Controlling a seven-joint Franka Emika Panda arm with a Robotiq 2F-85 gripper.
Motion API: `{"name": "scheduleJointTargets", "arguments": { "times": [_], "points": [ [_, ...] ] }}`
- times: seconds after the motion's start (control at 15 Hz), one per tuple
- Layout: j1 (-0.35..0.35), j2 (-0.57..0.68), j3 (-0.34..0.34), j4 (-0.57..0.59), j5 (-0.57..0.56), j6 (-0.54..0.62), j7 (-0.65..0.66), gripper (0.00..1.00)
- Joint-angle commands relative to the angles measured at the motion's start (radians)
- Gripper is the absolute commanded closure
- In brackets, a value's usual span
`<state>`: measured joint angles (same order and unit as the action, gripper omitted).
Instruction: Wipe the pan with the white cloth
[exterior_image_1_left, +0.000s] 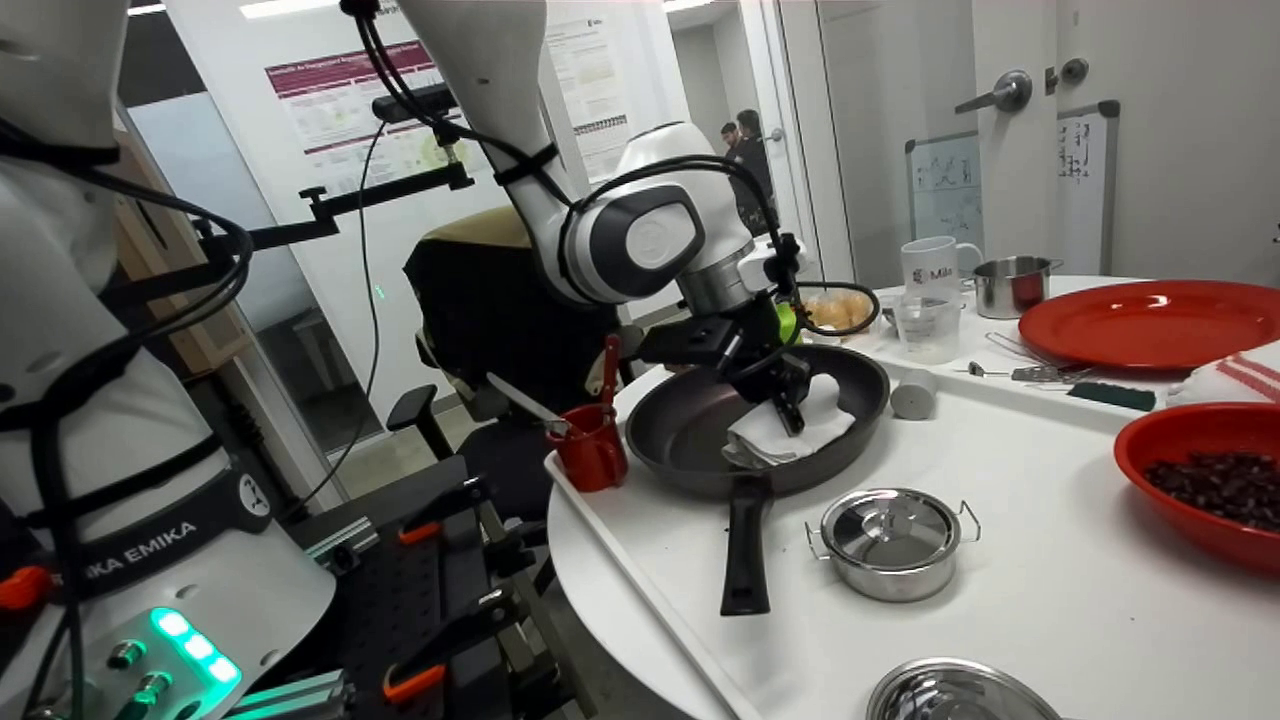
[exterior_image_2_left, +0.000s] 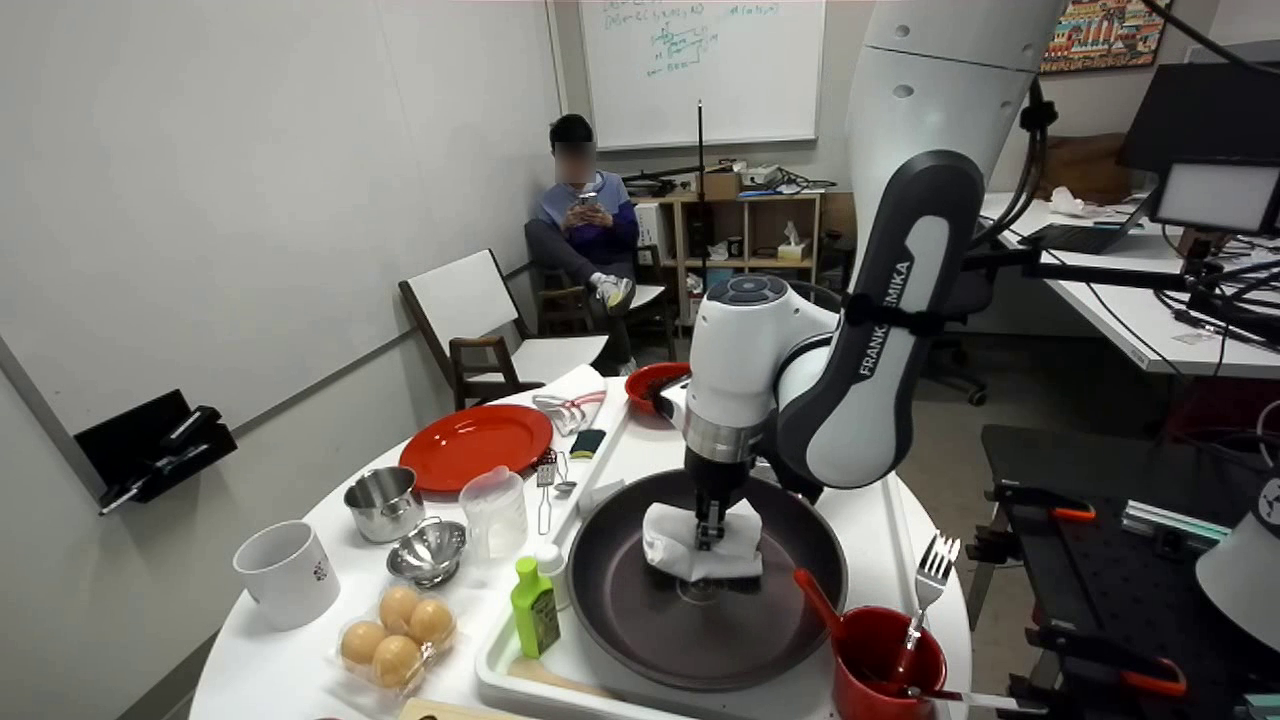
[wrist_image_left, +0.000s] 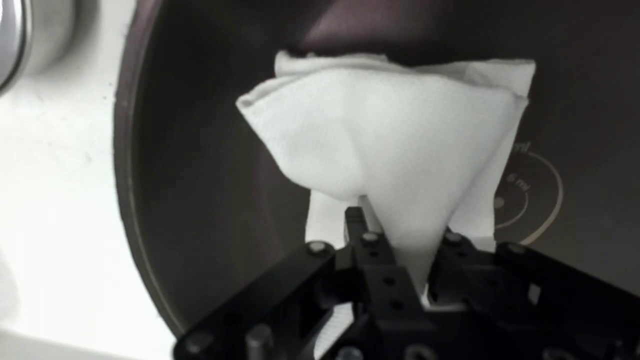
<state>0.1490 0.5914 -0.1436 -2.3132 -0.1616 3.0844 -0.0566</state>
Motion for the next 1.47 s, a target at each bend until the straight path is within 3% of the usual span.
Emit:
{"name": "scheduleJointTargets", "arguments": {
  "times": [0.0, 0.6, 1.07, 1.4],
  "points": [
    [-0.024, -0.061, 0.029, -0.130, -0.025, 0.015, -0.046, 0.91],
    [0.042, -0.083, 0.062, -0.205, -0.054, 0.040, -0.086, 0.91],
    [0.130, -0.038, 0.049, -0.126, -0.040, 0.035, -0.050, 0.91],
    [0.128, -0.020, 0.025, -0.053, -0.026, 0.014, -0.022, 0.91]
  ]
}}
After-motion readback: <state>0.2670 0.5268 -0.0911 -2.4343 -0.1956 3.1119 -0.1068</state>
